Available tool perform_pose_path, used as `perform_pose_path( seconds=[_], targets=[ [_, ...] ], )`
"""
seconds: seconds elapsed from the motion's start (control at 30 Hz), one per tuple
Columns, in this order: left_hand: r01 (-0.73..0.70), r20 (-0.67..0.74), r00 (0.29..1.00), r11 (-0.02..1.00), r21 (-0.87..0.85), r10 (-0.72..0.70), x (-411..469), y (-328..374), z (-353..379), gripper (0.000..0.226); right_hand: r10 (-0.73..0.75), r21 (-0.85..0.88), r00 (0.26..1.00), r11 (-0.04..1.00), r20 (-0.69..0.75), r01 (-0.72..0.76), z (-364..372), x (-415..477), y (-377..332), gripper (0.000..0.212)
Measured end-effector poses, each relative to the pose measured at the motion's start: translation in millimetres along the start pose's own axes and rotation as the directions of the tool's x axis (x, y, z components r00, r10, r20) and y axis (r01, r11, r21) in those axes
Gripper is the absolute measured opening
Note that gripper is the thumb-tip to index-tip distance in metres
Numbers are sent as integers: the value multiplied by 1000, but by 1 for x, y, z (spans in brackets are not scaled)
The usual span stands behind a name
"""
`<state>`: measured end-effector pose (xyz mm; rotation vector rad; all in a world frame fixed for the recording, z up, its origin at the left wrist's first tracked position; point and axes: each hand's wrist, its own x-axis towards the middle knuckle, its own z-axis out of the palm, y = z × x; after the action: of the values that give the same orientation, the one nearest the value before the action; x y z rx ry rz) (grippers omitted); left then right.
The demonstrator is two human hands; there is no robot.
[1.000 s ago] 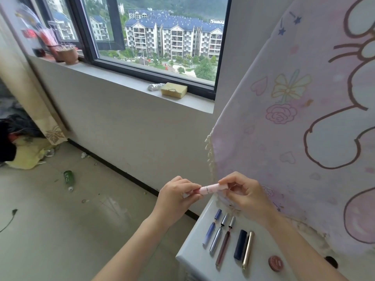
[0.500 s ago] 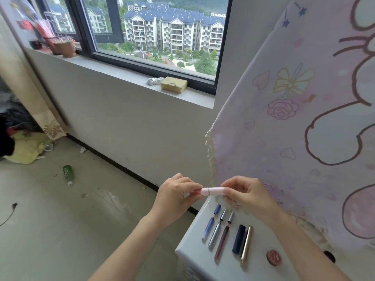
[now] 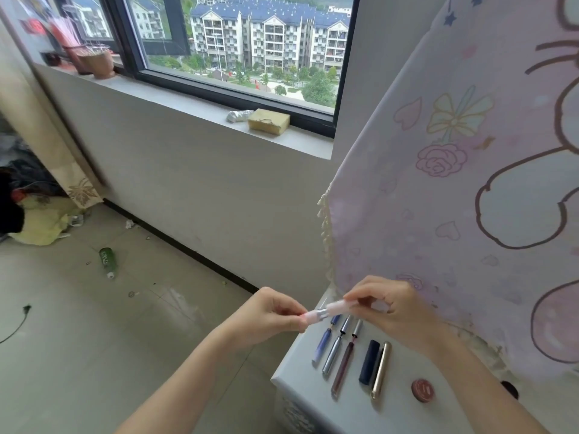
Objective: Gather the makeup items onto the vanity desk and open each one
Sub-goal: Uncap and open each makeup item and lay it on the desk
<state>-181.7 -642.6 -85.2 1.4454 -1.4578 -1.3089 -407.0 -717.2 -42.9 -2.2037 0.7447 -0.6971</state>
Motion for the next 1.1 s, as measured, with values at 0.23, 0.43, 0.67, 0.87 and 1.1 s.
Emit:
perform_pose_path(
  seconds=[0.23,0.43,0.67,0.87,1.1],
  targets=[
    [127,-286,934,945,-300,-216,-18,-30,-31,24,225,38,957,974,-182,-222,-61,0,17,41],
    [58,-222,963,924,-378,-151,12,-26,8,8,385,83,914,922,-126,-377,-27,-2,33,37],
    [66,-270,949,938,-342,-165,18,-40,25,12,512,104,850,859,-125,-502,-20,-25,39,25],
    [138,-353,922,987,-81,-158,27,-53,44,13,617,132,768,787,-174,-603,-12,-52,51,23],
    [170,-302,944,980,107,-130,26,-71,79,28,694,102,676,712,-249,-694,6,-82,71,17]
  ],
)
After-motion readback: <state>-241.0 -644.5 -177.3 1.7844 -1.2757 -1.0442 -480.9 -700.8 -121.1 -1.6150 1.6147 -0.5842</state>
